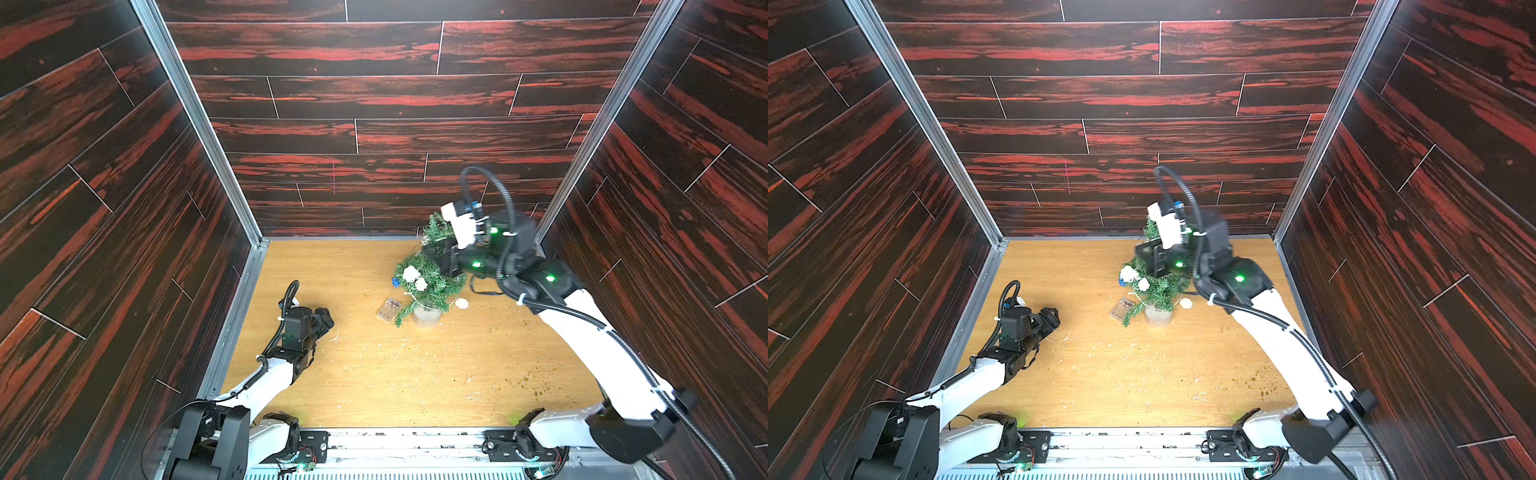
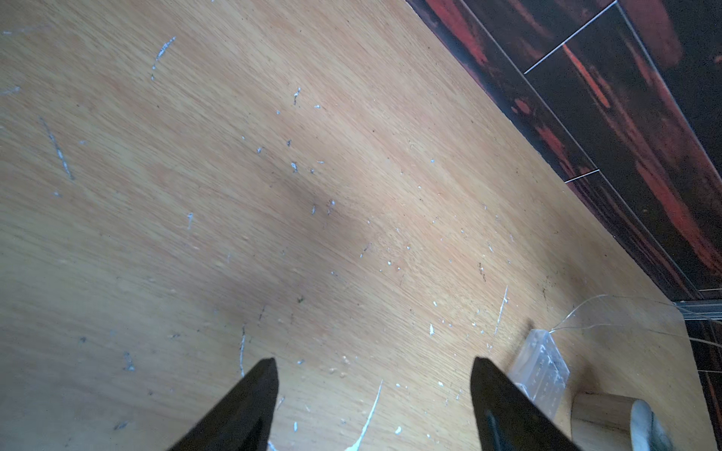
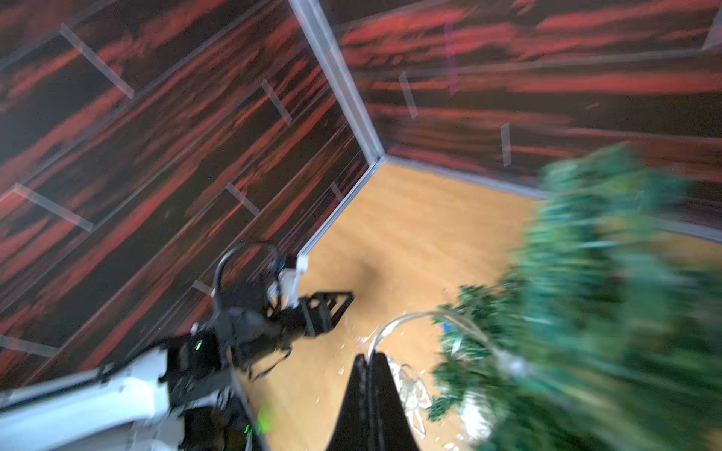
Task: Remove string lights from the small christmas tree
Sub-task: Remove the light string from the Christmas tree.
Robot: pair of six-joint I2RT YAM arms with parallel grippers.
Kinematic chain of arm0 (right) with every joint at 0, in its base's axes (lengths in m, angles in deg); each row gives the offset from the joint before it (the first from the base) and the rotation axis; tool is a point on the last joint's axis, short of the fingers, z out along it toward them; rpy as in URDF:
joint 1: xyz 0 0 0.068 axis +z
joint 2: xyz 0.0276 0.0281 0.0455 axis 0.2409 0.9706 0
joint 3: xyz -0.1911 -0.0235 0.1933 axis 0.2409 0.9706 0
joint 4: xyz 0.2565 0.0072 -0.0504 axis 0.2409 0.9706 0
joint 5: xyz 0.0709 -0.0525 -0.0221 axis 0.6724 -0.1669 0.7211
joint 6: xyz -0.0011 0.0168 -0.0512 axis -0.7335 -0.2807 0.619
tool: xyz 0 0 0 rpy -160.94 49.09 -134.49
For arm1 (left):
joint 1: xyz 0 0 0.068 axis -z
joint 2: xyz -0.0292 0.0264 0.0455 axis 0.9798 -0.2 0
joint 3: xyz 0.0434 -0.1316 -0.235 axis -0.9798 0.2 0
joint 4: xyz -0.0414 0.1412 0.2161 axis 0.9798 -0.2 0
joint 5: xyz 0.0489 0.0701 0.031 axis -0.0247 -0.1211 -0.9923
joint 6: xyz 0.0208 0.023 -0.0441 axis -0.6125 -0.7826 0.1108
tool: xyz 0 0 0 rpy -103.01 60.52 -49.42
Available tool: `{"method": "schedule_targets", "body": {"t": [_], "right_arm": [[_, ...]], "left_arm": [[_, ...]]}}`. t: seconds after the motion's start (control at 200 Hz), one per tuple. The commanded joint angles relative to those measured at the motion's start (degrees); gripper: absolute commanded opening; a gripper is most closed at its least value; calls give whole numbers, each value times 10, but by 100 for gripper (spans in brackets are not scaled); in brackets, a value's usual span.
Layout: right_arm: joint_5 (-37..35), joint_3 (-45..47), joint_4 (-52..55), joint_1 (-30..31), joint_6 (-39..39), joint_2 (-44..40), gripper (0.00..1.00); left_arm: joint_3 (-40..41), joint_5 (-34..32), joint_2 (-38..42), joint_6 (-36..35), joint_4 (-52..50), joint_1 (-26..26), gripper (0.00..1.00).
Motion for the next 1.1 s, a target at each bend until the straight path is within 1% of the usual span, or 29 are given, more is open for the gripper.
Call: {"method": "schedule_targets", "body": {"t": [0.0, 0.11, 0.266, 0.326, 0.471, 0.556, 0.616, 0.696, 0.787, 0.927, 1.097], "right_arm": [[40, -16, 30, 32, 36, 11, 0], [22, 13, 51, 52, 50, -13, 0], [-19, 112, 45, 54, 52, -112, 0], [-52, 148, 56, 53, 58, -154, 0], [-161, 201, 108, 53, 63, -232, 0], [-191, 226, 110, 53, 57, -261, 0], [-196, 233, 101, 51, 52, -264, 0], [-190, 230, 77, 52, 44, -250, 0], [-165, 196, 52, 52, 37, -204, 0], [-126, 91, 49, 52, 41, -101, 0], [-89, -58, 79, 51, 71, 34, 0]], "left_arm": [[-19, -6, 8, -3, -4, 2, 81], [-20, -5, 6, -4, -5, 2, 81], [-20, -6, 7, -4, -7, 2, 81], [-20, -6, 7, -3, -8, 2, 81], [-22, -4, 7, -5, -9, 2, 81], [-23, -3, 7, -4, -9, 2, 81], [-23, -4, 6, -5, -9, 3, 81], [-23, -5, 3, -6, -8, 2, 81], [-23, -5, 0, -7, -8, 2, 81], [-25, -3, -3, -7, -6, 3, 81], [-24, -6, 4, -10, -8, 2, 81]]}}
